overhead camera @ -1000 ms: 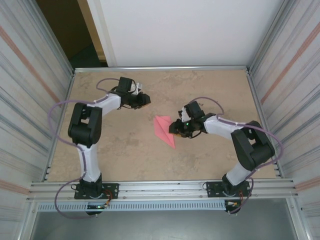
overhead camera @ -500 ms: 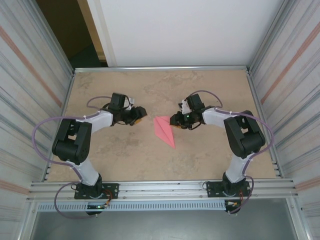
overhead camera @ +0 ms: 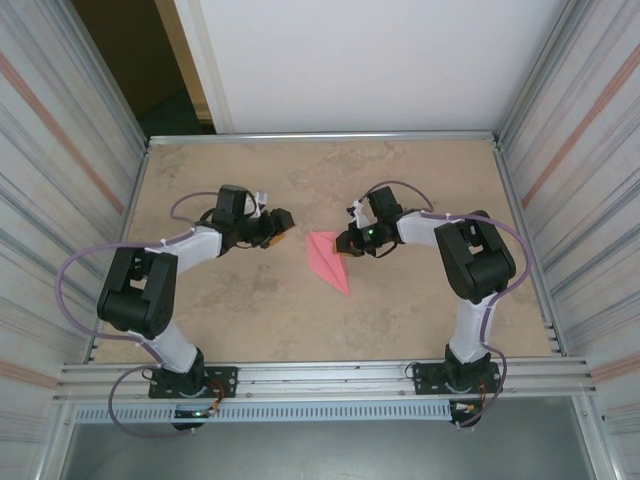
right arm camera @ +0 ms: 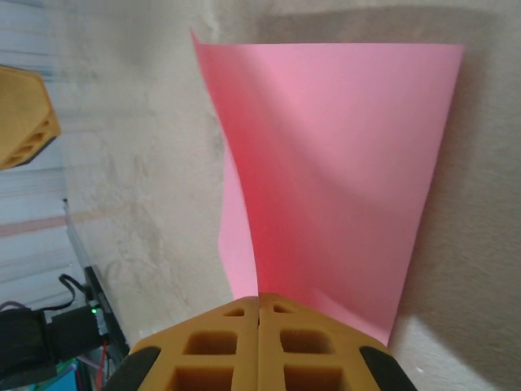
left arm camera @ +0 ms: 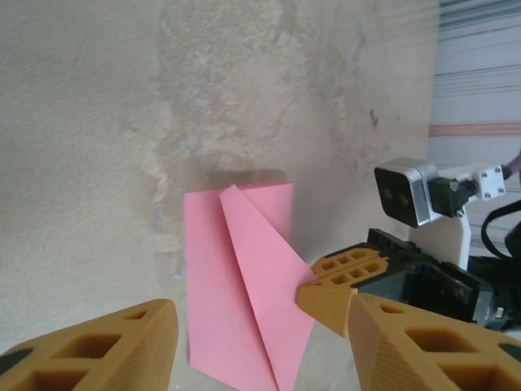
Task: Fold a paper plane with a square sheet of paper (pick it up from the middle)
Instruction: Turn over the paper at the center of the table.
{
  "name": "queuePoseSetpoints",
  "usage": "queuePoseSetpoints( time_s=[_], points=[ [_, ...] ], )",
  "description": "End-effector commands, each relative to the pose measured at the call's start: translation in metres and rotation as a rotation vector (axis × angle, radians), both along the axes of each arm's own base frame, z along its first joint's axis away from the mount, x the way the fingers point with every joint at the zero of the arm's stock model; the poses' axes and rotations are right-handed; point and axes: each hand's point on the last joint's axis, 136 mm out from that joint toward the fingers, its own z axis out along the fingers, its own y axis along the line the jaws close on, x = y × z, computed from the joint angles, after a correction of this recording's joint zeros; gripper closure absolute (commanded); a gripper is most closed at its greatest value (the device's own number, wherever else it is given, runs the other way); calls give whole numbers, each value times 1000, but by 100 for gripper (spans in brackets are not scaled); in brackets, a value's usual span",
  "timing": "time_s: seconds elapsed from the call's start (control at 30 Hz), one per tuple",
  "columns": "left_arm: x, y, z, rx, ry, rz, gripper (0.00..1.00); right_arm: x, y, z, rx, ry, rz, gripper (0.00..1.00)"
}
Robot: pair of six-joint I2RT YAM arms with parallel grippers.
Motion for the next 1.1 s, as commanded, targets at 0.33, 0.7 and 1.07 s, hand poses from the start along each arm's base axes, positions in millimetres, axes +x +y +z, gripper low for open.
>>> queuePoseSetpoints(
  time_s=[0.33, 0.7, 1.07],
  points=[
    [-23, -36, 104, -305, -232, -157, 32, 32, -5, 147, 348, -194, -148, 100],
    [-43, -92, 148, -400, -363, -369, 30, 26, -3, 203, 503, -214, -162, 100],
    [-47, -103, 158, -437, -411, -413, 55, 23, -4, 210, 549, -195, -164, 100]
  ],
)
